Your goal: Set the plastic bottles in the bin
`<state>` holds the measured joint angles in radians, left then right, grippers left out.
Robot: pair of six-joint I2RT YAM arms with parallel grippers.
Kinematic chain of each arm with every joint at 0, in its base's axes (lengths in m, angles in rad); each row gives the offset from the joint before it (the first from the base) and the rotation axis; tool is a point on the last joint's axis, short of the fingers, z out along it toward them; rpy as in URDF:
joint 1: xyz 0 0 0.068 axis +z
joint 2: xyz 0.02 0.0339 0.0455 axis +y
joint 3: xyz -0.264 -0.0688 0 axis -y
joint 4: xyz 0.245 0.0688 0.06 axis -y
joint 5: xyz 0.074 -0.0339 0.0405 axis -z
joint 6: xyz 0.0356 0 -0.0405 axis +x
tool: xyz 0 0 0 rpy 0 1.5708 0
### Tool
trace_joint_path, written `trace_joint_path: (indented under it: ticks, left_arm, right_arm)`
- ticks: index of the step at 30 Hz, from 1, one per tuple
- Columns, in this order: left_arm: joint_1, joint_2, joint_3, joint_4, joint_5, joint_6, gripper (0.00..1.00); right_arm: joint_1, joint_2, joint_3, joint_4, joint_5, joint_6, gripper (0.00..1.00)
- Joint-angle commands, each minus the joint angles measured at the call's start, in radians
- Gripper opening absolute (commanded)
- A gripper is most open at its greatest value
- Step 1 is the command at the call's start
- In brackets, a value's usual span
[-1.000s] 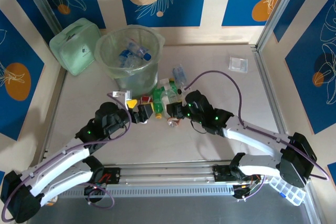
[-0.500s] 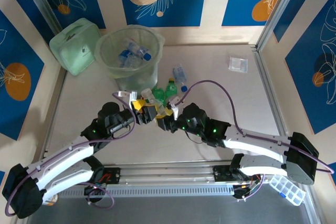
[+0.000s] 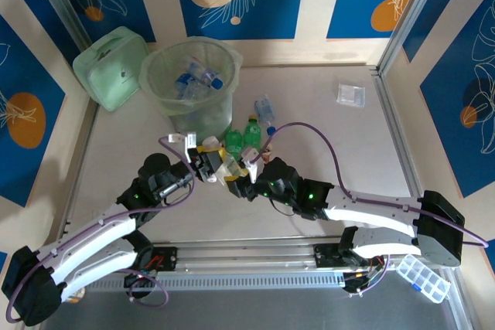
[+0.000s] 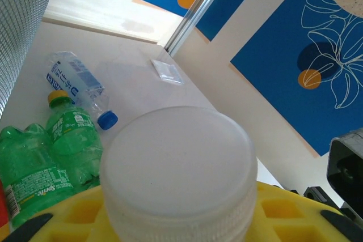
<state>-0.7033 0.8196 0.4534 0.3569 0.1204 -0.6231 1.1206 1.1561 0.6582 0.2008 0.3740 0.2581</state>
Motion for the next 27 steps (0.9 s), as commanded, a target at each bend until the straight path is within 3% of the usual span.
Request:
trace_joint_path:
  ticks: [1,5,8,11,18,22,27]
  left_arm:
    - [0.006,-0.007,-0.004,0.024,0.021,0.056,0.34]
    - [0.006,-0.004,0.005,0.014,0.030,0.072,0.30]
    - [0.005,0.001,0.025,-0.010,0.025,0.074,0.28]
    - [0.005,-0.005,0.074,-0.084,-0.020,0.079,0.26]
    - [0.005,-0.011,0.292,-0.331,-0.145,0.113,0.16]
    - [0.012,0.064,0.500,-0.507,-0.246,0.149,0.04]
    - [0.086,0.203,0.809,-0.699,-0.281,0.142,0.04]
  right_arm:
    - [0.018,-0.010,0.011,0.048,0.011,0.001,0.47]
    - [0.025,-0.006,0.014,0.046,0.037,0.003,0.54]
    - [0.042,-0.013,0.014,0.047,0.090,-0.002,0.82]
    - [0.061,-0.038,0.003,0.056,0.147,-0.008,0.99]
    - [0.080,-0.141,-0.061,0.111,0.222,-0.009,0.99]
    - [0.079,-0.177,-0.074,0.115,0.206,-0.001,0.99]
    - [0.081,-0.169,-0.070,0.111,0.192,0.009,0.99]
